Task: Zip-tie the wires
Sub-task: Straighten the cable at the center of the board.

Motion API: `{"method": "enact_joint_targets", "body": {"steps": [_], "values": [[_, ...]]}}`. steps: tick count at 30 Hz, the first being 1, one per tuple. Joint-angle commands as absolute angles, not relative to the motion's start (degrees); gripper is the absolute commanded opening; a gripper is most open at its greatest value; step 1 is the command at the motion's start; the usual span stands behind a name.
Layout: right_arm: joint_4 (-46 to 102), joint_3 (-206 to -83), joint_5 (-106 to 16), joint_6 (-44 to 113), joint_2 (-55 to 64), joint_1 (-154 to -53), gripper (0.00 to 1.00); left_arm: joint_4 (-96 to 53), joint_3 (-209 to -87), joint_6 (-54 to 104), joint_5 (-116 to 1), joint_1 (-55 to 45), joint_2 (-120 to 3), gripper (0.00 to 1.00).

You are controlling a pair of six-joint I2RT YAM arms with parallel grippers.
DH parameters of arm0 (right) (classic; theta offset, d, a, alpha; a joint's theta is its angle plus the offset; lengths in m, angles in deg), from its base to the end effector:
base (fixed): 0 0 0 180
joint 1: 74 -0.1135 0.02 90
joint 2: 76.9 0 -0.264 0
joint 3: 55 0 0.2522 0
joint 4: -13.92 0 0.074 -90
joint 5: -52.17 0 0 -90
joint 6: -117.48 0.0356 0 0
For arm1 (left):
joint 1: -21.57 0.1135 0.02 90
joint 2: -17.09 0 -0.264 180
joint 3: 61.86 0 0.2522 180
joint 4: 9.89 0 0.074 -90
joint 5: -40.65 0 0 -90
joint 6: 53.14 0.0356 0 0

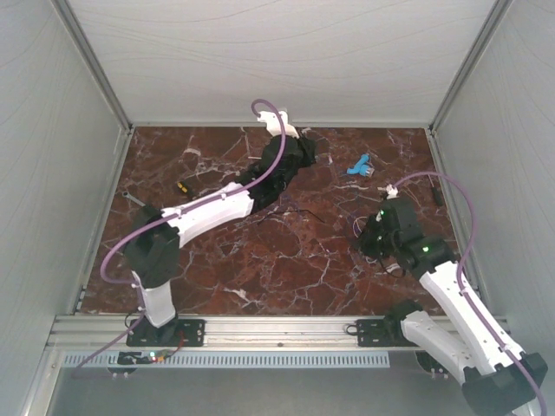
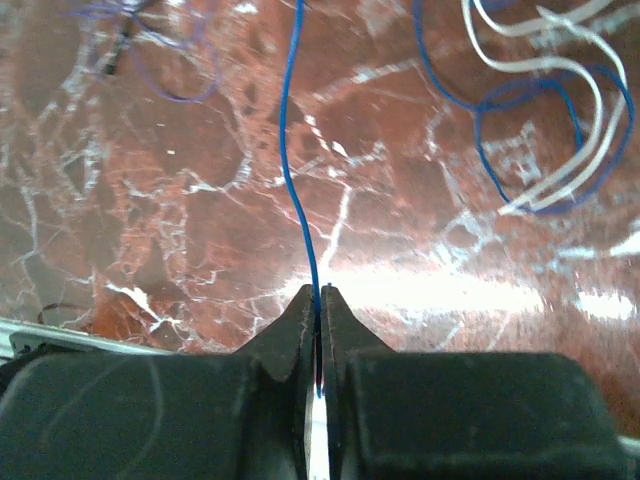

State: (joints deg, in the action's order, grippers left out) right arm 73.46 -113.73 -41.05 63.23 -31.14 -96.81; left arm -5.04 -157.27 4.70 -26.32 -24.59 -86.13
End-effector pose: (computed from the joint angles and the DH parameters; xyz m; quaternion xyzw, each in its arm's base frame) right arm 0.1438 0.0627 0.2797 0.0943 0.9239 0.2036 0.3098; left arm 0.3126 -0.3054 0.3307 -0.0498 0.7220 -0.3139 0.6146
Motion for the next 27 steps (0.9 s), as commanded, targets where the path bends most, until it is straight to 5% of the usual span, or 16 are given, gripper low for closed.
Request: {"method": "enact_joint_targets", "body": {"steps": [1,17,27], "values": [[79.6,-110.9,-39.3,71.1,-31.0,-95.1,0.0,-5.3,-161.2,2.3,-29.1,-25.0,-90.0,0.0],[91.5,-107.8,-24.4,89.7,-32.1,-91.6,0.0,-9.5,-168.2,-1.8,-36.8,-28.2,-105.1,0.0],[89.6,-105.8,-27.3,92.0,-29.8,-89.8,0.0,-11.6,-171.4,-2.2,-38.7,-29.2,-111.3,0.0]]}}
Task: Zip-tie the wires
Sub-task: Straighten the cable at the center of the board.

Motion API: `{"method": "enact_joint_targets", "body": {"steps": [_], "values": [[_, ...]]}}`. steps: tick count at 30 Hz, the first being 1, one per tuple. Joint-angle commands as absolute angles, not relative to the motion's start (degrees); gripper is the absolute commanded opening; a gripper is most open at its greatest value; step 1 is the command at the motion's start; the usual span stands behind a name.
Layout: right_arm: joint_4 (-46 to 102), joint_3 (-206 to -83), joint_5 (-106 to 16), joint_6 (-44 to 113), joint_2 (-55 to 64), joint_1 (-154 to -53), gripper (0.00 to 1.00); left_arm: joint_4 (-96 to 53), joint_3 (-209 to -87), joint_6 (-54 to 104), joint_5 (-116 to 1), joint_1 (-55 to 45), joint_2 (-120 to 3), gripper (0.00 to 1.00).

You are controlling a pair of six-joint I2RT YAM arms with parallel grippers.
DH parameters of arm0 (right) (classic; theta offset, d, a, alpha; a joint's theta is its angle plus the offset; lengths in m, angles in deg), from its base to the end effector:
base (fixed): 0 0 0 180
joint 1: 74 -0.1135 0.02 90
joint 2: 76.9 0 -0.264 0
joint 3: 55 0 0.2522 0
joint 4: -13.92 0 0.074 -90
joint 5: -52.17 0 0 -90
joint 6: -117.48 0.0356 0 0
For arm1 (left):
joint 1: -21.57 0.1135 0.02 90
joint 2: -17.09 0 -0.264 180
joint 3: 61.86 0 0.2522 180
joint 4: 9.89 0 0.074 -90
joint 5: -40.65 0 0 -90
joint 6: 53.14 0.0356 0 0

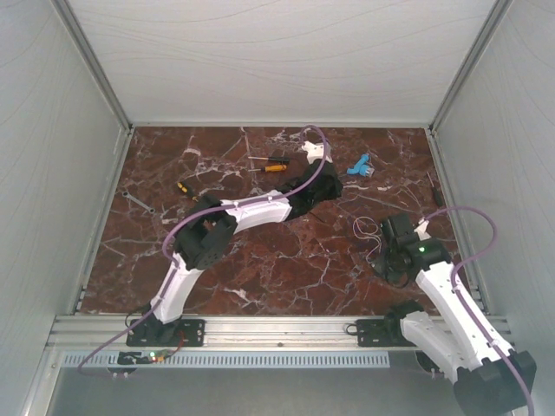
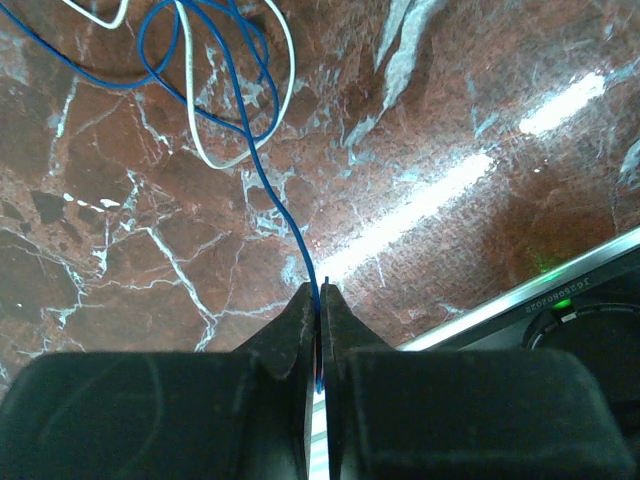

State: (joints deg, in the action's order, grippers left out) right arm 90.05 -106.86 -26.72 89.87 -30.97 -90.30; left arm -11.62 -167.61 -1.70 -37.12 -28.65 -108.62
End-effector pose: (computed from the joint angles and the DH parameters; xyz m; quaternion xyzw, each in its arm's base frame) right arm 0.1211 0.0283 0.2267 0.3991 0.8957 0.0347 0.1928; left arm 0.3335 -0.3888 0.2016 0.0241 0.8246 -0.3275 0.4606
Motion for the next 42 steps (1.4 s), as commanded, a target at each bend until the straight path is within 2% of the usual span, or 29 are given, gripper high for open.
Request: {"method": "enact_joint_targets", "body": {"steps": [1,13,27,31,36,39,42], "values": [[88.8,-105.4,-28.4,91.8,-29.3,-89.7,0.0,-11.9,-171.3,-2.2,-38.9,-29.4,-112.0,0.0],[84.0,-102.3,-32.2,89.9,-22.7,-87.4,0.0,-13.8,-175.5,-1.7,-41.0,-29.8,-117.6,0.0],[80.8,-100.5,-37.8,84.4,-17.7,-84.6,0.02,-14.5,-174.8,-0.8,-41.5,-29.8,-119.2,0.0],[80.8,-100.6,-37.4,84.2,-18.9,-84.6,0.11,-12.2,-170.6,-0.9,-40.9,-29.8,-117.0,0.0],[81.2,-100.7,-36.3,84.2,-21.4,-84.6,0.3,-12.5,-168.3,-0.4,-39.9,-29.8,-115.7,0.0],[81.7,-100.9,-35.6,84.1,-22.9,-84.6,0.47,-12.0,-167.2,-0.3,-38.6,-29.8,-115.0,0.0],[82.3,-101.5,-34.8,83.8,-24.3,-84.5,0.66,-11.5,-167.2,0.5,-38.1,-29.8,-115.0,0.07]]}}
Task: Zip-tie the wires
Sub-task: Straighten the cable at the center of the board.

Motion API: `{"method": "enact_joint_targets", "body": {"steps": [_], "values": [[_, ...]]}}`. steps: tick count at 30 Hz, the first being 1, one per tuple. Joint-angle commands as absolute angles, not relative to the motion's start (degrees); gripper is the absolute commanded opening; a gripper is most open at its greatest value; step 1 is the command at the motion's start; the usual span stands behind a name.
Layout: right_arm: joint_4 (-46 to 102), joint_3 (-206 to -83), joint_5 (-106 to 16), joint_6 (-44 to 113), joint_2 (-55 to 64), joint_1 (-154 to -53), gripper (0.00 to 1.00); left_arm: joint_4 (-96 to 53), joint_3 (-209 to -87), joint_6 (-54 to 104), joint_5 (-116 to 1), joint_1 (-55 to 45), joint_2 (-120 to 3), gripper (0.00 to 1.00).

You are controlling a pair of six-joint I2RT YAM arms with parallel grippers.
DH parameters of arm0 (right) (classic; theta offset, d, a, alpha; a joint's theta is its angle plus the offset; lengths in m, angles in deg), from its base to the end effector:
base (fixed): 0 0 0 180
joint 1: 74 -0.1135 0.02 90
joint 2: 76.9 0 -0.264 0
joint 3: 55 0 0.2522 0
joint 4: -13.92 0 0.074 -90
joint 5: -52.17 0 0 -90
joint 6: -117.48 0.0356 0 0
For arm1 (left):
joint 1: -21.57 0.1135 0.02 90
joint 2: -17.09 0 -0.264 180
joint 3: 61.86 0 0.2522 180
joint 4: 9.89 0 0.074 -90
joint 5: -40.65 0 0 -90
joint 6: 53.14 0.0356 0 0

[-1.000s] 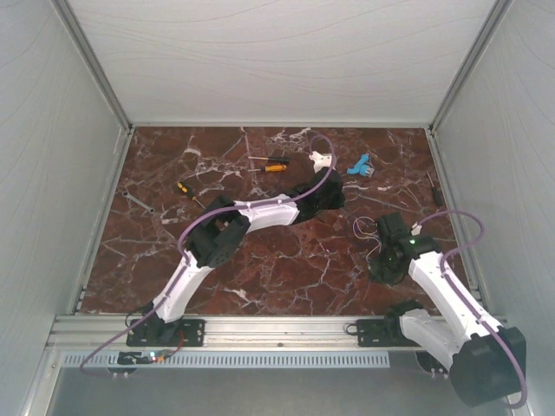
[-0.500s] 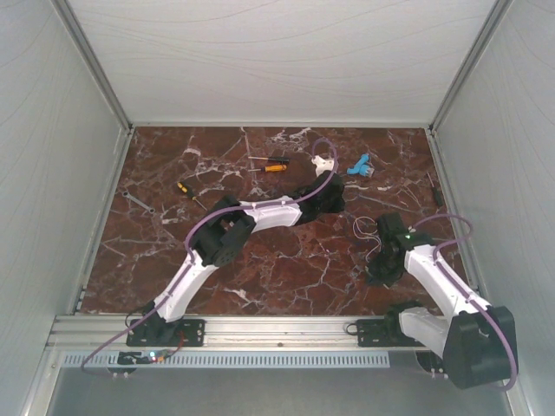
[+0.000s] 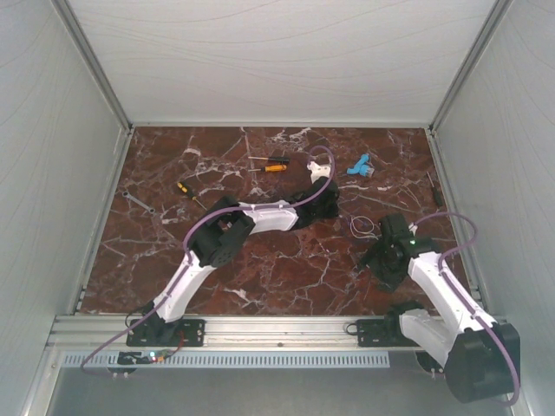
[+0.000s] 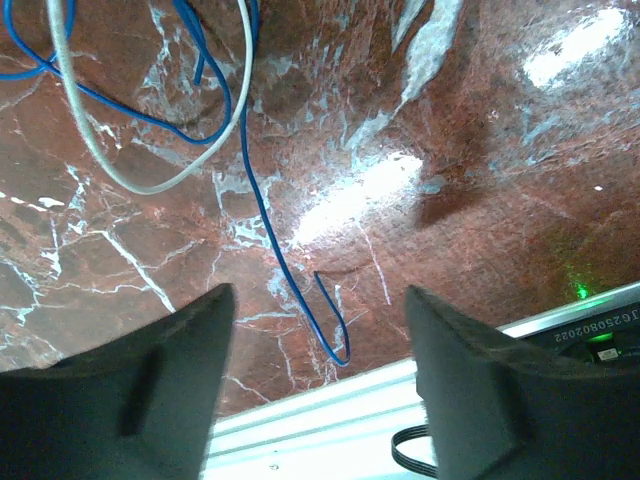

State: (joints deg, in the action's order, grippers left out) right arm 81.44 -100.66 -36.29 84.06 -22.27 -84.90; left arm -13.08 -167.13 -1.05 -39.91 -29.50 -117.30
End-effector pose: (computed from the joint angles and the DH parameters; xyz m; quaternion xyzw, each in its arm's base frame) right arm 0.1395 0.0259 0.1829 0.3869 0.9145 0.0542 0.1052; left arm 0.3296 -0.3987 0.1211 0.0606 0.8718 -0.2855 0.3935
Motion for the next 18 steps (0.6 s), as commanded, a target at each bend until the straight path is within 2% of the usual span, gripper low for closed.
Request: {"method": "enact_joint_targets", "body": {"steps": [1,6,10,18], "values": [[82.5,-101.7,-34.6,83.7,-24.8,-84.6,0.72,-11.4,-167.5,0.7,-38.1,-29.8,-115.1,0.12],[83.7,-103.2,-33.3,82.5,-26.5,-84.5,0.89,-11.4,-167.9,1.5,-37.5,-29.8,-114.4,0.3],[84.1,-104.5,-31.2,80.9,-28.0,-84.6,0.97,-11.2,-167.3,2.4,-36.3,-29.8,-112.8,0.41],[81.2,-106.9,-32.6,78.4,-32.0,-84.6,0.98,-8.8,-164.3,6.2,-34.3,-29.8,-107.7,0.69]]}}
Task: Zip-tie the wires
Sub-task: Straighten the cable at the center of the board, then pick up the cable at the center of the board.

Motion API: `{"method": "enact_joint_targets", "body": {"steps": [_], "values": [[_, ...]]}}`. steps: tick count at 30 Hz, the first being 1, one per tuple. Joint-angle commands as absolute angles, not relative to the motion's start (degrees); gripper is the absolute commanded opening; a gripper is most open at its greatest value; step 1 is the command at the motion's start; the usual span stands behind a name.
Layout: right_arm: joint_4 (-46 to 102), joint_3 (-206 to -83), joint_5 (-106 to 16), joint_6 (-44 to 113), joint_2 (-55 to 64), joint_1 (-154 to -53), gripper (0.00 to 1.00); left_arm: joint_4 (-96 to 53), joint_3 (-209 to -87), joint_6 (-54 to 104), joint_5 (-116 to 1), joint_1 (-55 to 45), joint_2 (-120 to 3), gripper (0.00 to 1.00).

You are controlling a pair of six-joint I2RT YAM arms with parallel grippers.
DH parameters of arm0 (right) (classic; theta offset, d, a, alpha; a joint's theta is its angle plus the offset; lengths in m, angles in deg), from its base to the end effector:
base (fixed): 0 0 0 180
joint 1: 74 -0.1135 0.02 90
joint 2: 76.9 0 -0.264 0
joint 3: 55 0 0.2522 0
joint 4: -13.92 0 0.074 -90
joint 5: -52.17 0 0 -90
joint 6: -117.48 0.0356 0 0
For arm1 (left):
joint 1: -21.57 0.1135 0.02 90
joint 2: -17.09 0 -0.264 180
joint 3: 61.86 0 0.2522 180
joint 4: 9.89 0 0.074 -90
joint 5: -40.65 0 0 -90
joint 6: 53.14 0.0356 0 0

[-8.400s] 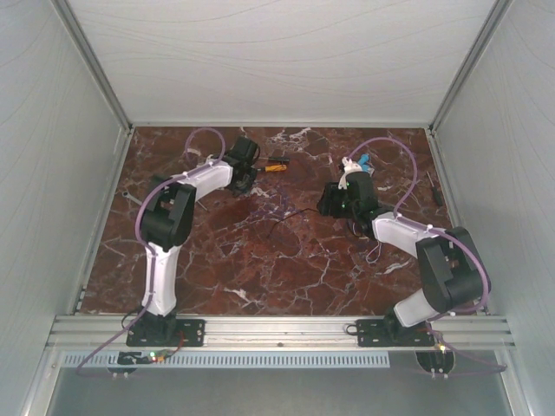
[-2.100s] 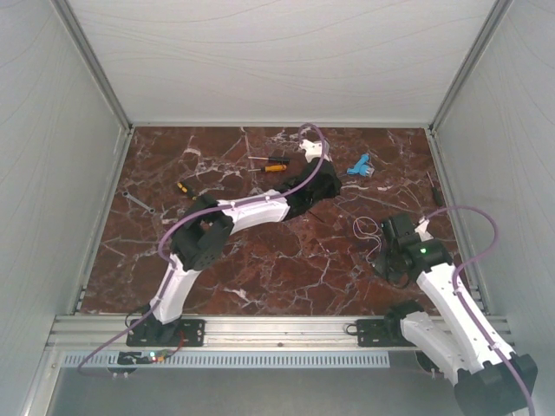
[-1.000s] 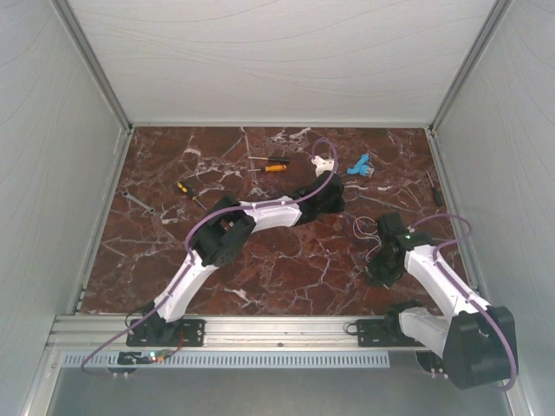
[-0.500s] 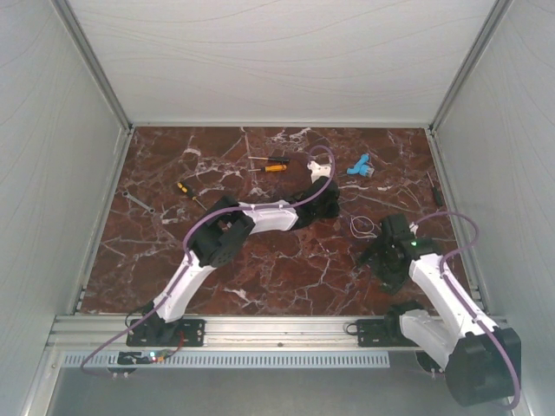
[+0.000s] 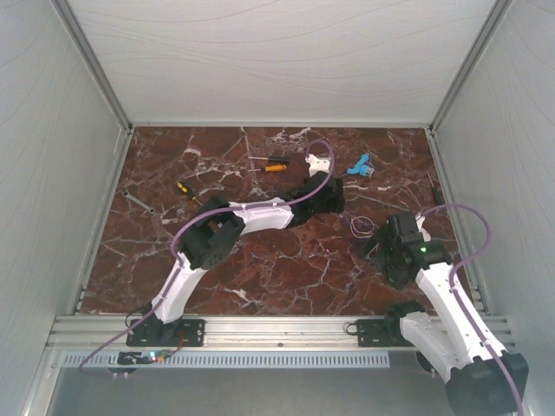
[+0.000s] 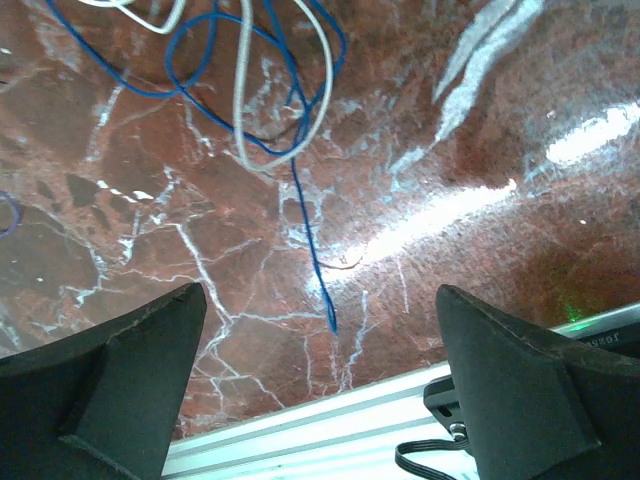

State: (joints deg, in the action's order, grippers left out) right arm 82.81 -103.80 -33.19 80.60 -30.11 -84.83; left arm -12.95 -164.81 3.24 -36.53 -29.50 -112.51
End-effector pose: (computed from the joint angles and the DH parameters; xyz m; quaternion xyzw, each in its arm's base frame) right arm 0.1324 0.0224 0.2141 0.3607 0.9101 0.0724 0.1909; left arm 0.3254 -0.3903 0.1499 0.0749 0.8579 -0.2648 0.4339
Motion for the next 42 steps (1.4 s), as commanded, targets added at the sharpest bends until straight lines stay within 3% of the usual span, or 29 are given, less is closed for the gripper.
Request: {"method": "enact_joint_targets", "body": {"steps": [1,4,5,9,18,23,26,33,42], "values": [[81.2,-107.6,-32.0,78.0,-32.3,-84.5,0.98,-8.6,-163.8,6.8,-33.8,-29.8,-106.9,0.73],[81.0,-110.1,-29.4,76.3,-33.2,-84.6,0.98,-8.0,-161.9,9.5,-32.2,-29.8,-103.7,0.97],[80.7,-111.0,-28.7,75.6,-33.5,-84.5,0.98,-7.9,-161.2,10.6,-31.6,-29.8,-102.6,0.99],[76.5,-114.2,-29.8,70.8,-34.6,-84.6,0.98,-8.7,-158.5,15.1,-27.3,-29.8,-97.3,1.0],[54.7,-112.4,-48.2,59.3,-37.1,-84.7,0.96,-21.8,-149.9,21.1,-14.4,-28.8,-80.7,1.0],[44.9,-110.7,-56.3,58.4,-32.7,-86.0,0.94,-27.1,-140.1,14.4,-25.3,-20.8,-66.0,1.0],[40.8,-110.8,-54.3,56.5,-27.8,-90.9,0.94,-36.1,-138.4,10.9,-32.8,-14.7,-59.4,1.0],[34.6,-113.7,-43.3,51.7,-12.7,-105.1,0.88,-51.5,-140.1,14.6,-32.3,-8.3,-49.1,1.0],[24.5,-115.7,-40.8,51.6,5.3,-107.8,0.69,-41.4,-127.1,23.0,-37.9,-2.5,-39.3,0.98]]}}
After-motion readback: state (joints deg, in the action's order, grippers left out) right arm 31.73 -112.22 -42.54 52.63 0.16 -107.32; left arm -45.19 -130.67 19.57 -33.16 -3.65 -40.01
